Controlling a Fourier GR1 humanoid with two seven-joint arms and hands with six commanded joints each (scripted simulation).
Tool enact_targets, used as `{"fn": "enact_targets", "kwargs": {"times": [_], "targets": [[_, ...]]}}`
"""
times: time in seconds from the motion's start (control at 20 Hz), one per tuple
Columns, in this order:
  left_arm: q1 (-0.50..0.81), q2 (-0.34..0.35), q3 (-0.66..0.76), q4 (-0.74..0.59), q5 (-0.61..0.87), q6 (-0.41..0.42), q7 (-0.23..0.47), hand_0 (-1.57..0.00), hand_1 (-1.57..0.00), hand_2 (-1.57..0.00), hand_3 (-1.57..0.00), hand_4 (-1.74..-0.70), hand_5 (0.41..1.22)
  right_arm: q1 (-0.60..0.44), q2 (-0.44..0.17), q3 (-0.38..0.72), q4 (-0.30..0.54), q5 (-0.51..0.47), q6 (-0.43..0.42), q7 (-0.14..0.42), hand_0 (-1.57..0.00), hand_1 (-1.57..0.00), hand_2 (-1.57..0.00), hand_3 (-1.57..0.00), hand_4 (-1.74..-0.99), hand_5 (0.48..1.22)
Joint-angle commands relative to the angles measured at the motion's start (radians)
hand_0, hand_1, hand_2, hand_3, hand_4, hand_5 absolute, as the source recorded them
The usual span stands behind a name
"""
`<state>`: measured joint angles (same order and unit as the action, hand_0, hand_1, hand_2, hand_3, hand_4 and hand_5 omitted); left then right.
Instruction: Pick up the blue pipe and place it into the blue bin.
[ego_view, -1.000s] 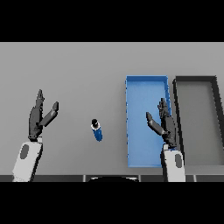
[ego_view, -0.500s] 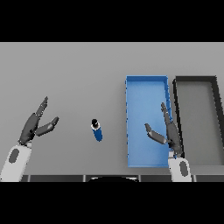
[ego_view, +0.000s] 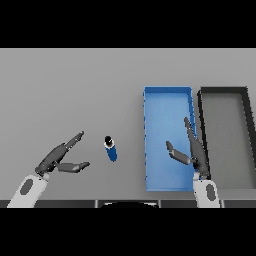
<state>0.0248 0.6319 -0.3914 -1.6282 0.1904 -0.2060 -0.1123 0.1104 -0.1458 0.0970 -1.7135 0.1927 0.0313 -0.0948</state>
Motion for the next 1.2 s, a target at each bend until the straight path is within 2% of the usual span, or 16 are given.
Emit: {"fn": "enact_targets", "kwargs": {"times": [0.0,0.05,0.15,0.35,0.55,0.7,0.75,0.9,1.05,1.15], "targets": [[-0.005,-0.012,-0.017,0.002,-0.018,0.004,0.015,0.0,0.0,0.0,0.0,-1.13,0.475,-0.001,0.002,-0.002,-0.001,-0.007,0.003,0.011,0.0,0.0,0.0,0.0,-1.182,0.618],[-0.015,-0.029,-0.041,-0.011,-0.034,0.007,0.035,0.0,0.0,0.0,0.0,-1.14,0.464,0.006,0.002,-0.002,-0.005,-0.014,0.009,0.011,0.0,0.0,0.0,0.0,-1.189,0.619],[-0.016,-0.06,-0.072,-0.01,-0.054,0.005,0.032,0.0,0.0,0.0,0.0,-1.14,0.45,-0.002,0.012,0.0,0.004,-0.006,-0.003,0.023,0.0,0.0,0.0,0.0,-1.197,0.615],[-0.049,-0.13,-0.108,0.031,-0.088,0.012,0.011,0.0,0.0,0.0,0.0,-1.15,0.456,0.014,0.017,0.006,-0.002,-0.007,0.002,-0.002,0.0,0.0,0.0,0.0,-1.217,0.626],[-0.114,-0.232,-0.129,0.103,-0.107,0.042,0.047,0.0,0.0,0.0,0.0,-1.15,0.46,0.003,0.011,-0.002,-0.014,-0.004,-0.005,0.04,0.0,0.0,0.0,0.0,-1.202,0.621],[-0.145,-0.294,-0.154,0.169,-0.141,0.052,0.022,0.0,0.0,0.0,0.0,-1.12,0.456,0.009,0.014,-0.002,-0.007,-0.004,-0.007,0.02,0.0,0.0,0.0,0.0,-1.211,0.634],[-0.155,-0.294,-0.153,0.182,-0.156,0.062,0.028,0.0,0.0,0.0,0.0,-1.1,0.448,0.018,0.008,-0.008,-0.015,-0.013,0.0,0.003,0.0,0.0,0.0,0.0,-1.215,0.637],[-0.185,-0.322,-0.165,0.237,-0.2,0.089,0.039,0.0,0.0,0.0,0.0,-1.05,0.418,0.02,0.0,-0.01,-0.013,-0.01,0.001,0.003,0.0,0.0,0.0,0.0,-1.221,0.645],[-0.196,-0.361,-0.164,0.261,-0.173,0.071,0.004,0.0,0.0,0.0,0.0,-1.09,0.441,0.039,-0.002,-0.004,-0.033,-0.001,-0.001,-0.008,0.0,0.0,0.0,0.0,-1.205,0.649],[-0.194,-0.389,-0.162,0.265,-0.154,0.07,-0.013,0.0,0.0,-0.05,-0.04,-1.14,0.502,0.031,-0.005,-0.01,-0.02,-0.006,0.002,0.003,0.0,0.0,0.0,0.0,-1.21,0.653]]}}
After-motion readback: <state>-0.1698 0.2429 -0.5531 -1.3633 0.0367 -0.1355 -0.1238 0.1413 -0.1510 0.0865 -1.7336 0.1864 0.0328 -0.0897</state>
